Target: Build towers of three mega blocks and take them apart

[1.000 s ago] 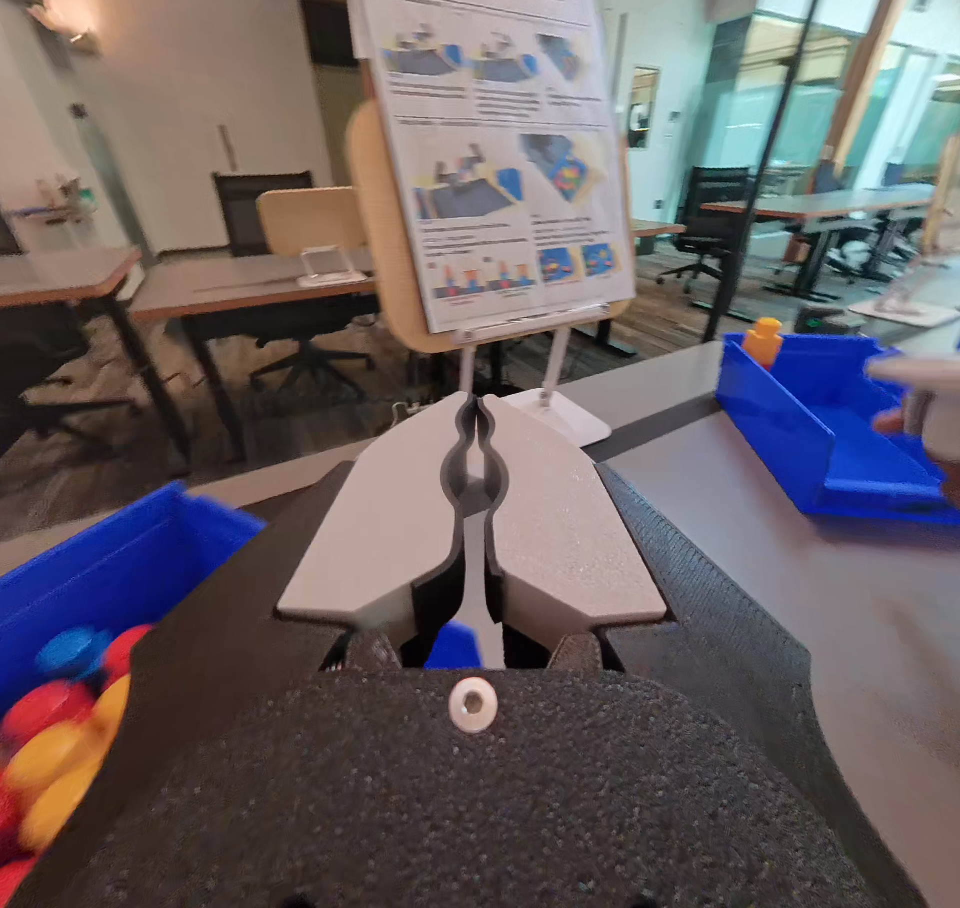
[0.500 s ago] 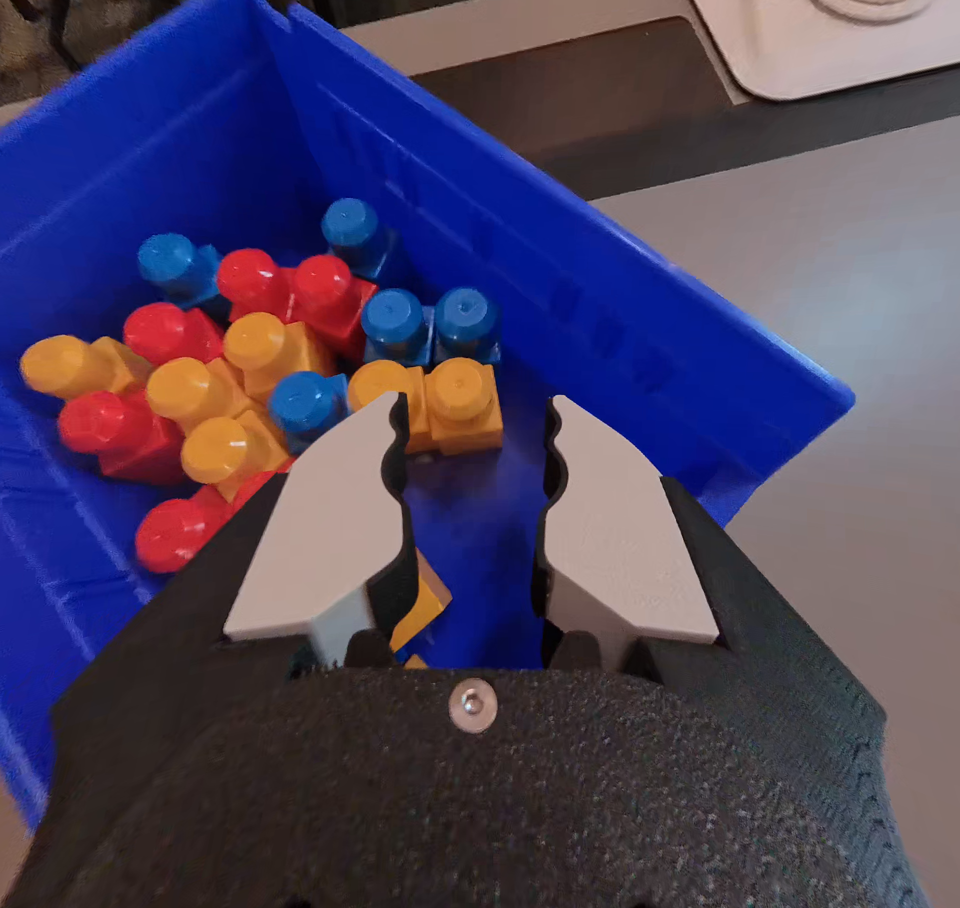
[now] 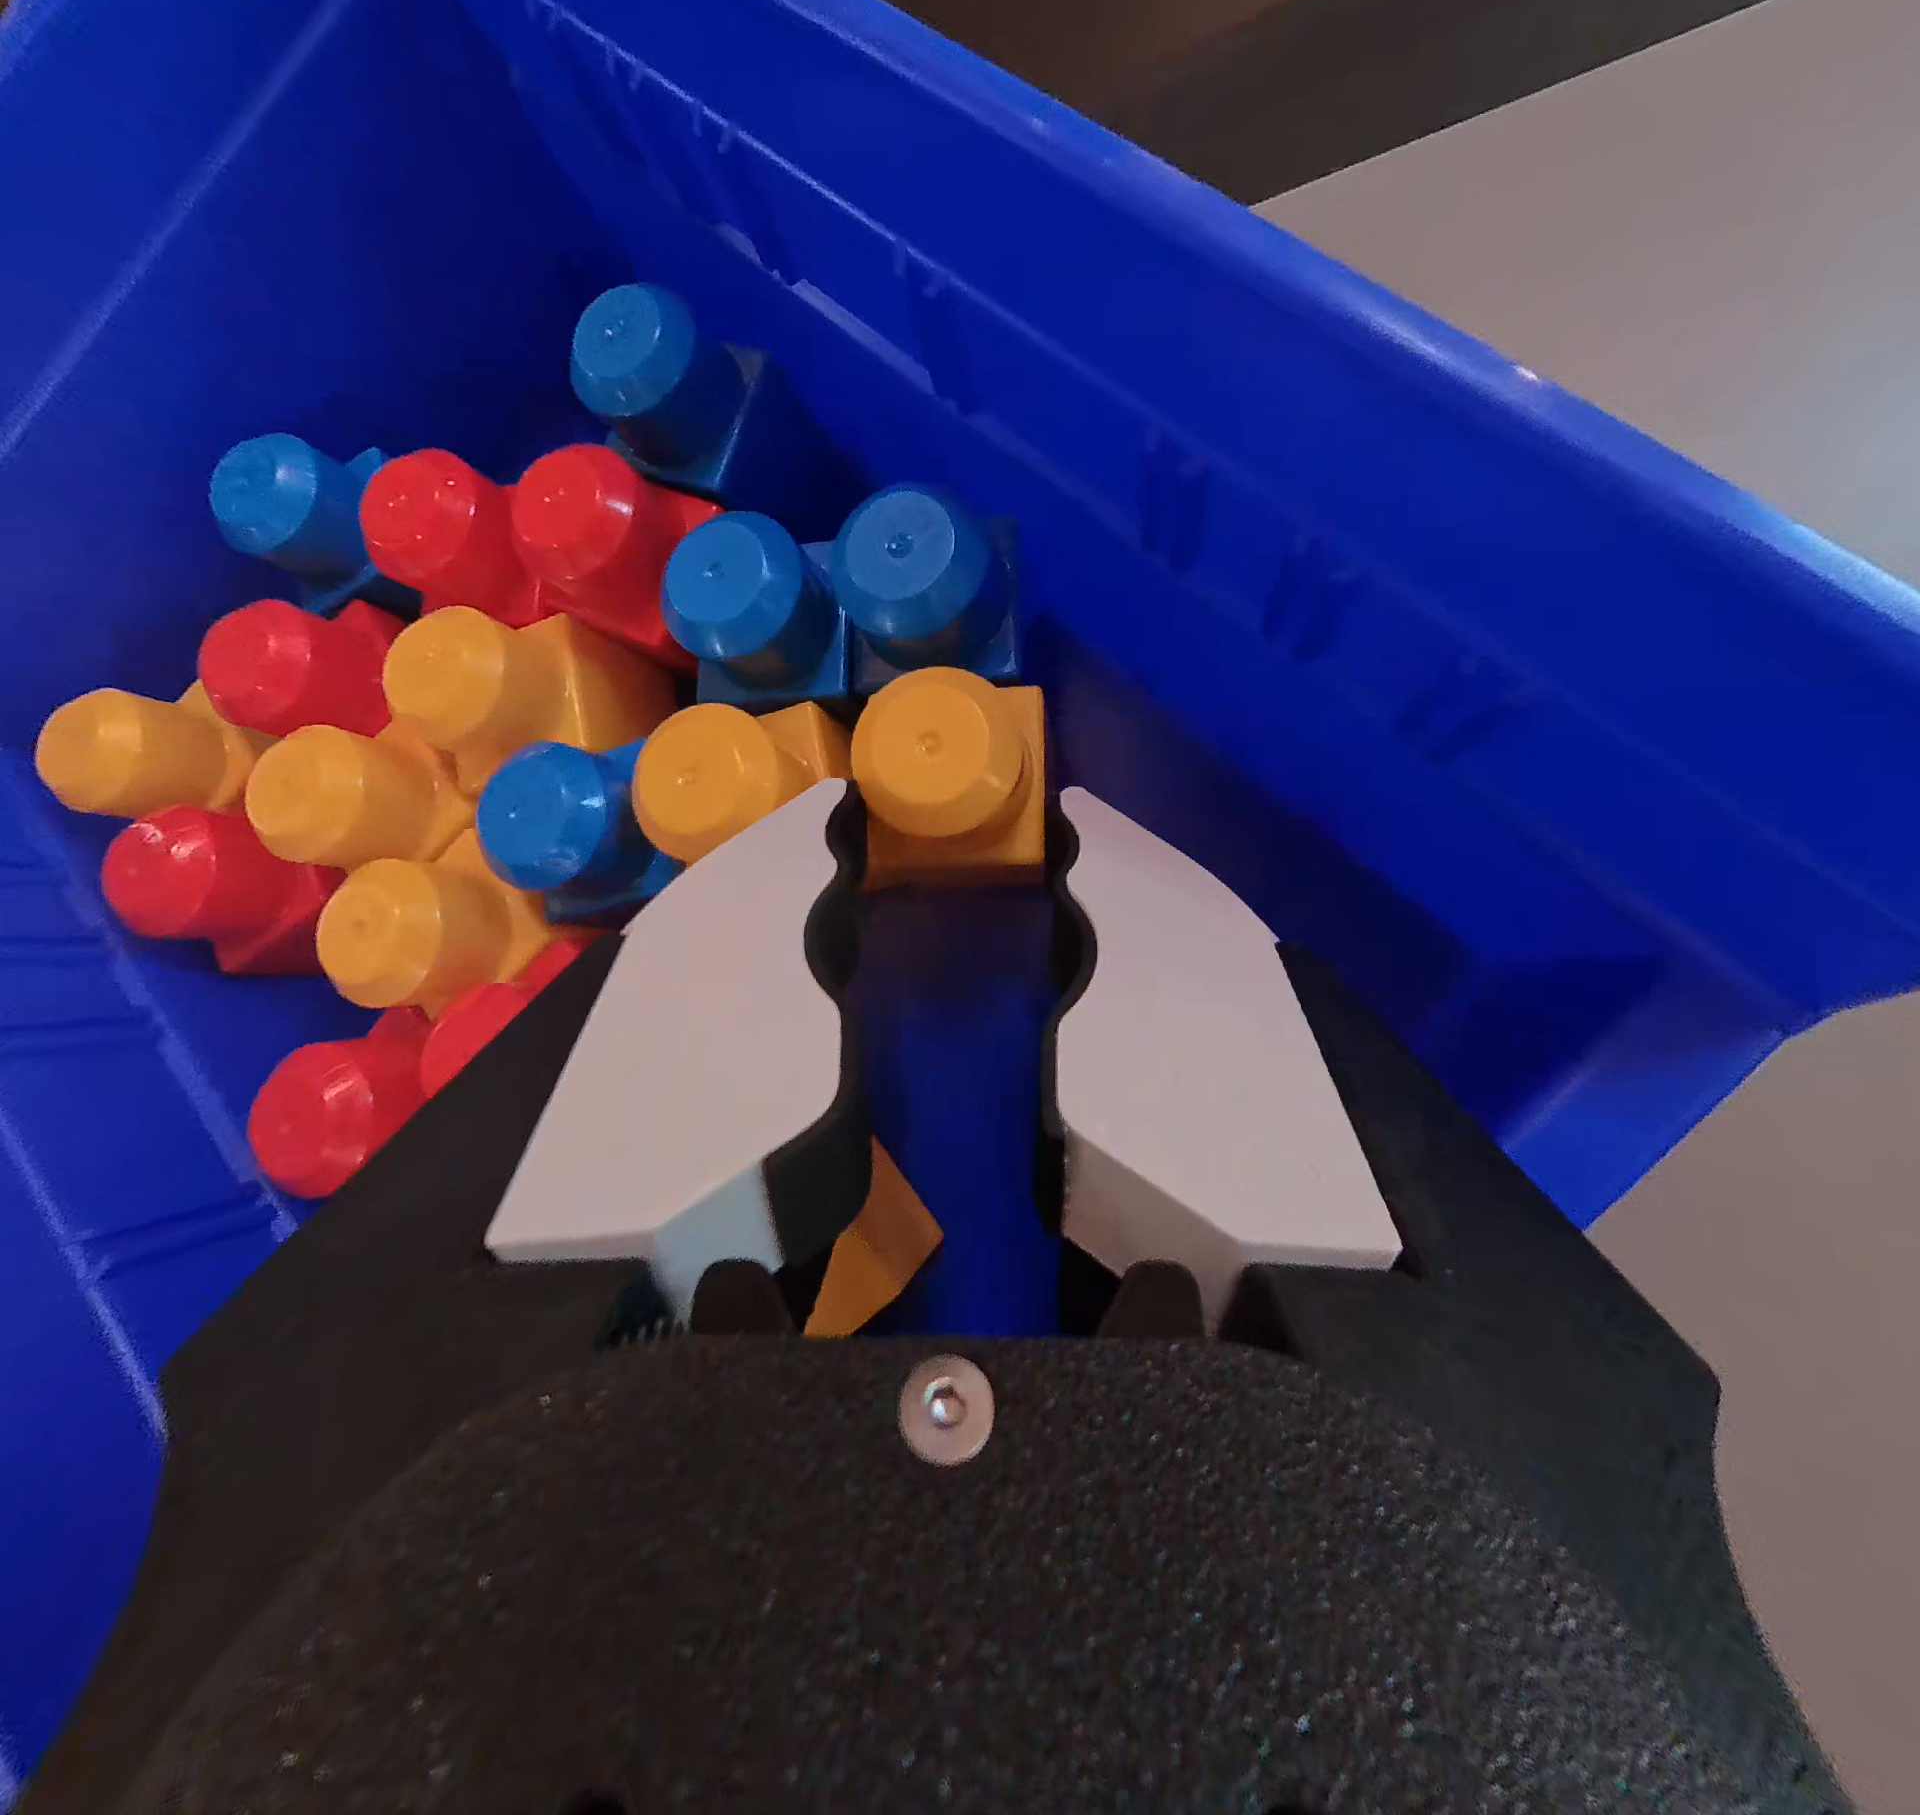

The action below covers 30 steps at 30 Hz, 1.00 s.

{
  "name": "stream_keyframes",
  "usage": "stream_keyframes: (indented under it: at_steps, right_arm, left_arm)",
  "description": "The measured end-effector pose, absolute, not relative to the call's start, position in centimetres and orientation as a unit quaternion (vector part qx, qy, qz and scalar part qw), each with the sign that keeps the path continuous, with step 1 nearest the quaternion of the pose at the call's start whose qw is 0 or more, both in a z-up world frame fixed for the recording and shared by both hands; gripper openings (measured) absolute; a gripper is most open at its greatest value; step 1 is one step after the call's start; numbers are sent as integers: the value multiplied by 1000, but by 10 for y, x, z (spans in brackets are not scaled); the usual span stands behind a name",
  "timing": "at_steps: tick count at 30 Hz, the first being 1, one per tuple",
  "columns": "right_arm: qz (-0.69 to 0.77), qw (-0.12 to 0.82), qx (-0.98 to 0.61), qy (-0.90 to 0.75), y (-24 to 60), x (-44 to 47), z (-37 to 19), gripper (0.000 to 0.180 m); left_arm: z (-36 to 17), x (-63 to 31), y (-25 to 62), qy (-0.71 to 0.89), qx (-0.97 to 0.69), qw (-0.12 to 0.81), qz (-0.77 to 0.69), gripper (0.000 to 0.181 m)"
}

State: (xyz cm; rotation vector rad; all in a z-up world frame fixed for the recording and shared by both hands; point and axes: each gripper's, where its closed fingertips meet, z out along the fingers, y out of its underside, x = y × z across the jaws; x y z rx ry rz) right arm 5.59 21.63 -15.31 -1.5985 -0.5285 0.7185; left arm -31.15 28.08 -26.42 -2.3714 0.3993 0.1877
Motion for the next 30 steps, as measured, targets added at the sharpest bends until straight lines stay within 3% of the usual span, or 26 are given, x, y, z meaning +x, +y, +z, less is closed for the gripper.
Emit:
stream_keyframes:
  at_steps: [3, 6, 10, 12, 17, 22, 27, 30]
  right_arm:
    - [305, 609, -694, -235, 217, 56, -156, 1]
    - [304, 609, -691, -242, 216, 54, -156, 1]
    - [314, 604, -682, -268, 210, 46, -155, 8]
    - [322, 597, -675, -289, 205, 39, -155, 16]
    - [313, 624, -659, -279, 204, 43, -143, 21]
    - [312, 633, -658, -262, 209, 60, -137, 21]
    - [313, 632, -663, -251, 213, 68, -139, 20]
    - [311, 630, -665, -253, 213, 67, -141, 20]
  left_arm:
    - [-246, -315, 274, 155, -916, 364, 71, 33]
    - [-194, -303, 263, 176, -892, 411, 63, 33]
    - [-115, -203, 223, 323, -802, 499, -59, 33]
    - [-105, -136, 191, 419, -748, 495, -143, 33]
    - [-186, -20, 150, 579, -698, 370, -200, 33]
    - [-269, 30, 120, 657, -673, 283, -190, 33]
    - [-271, 33, 119, 672, -654, 300, -177, 35]
    - [-264, 27, 119, 670, -650, 303, -193, 48]
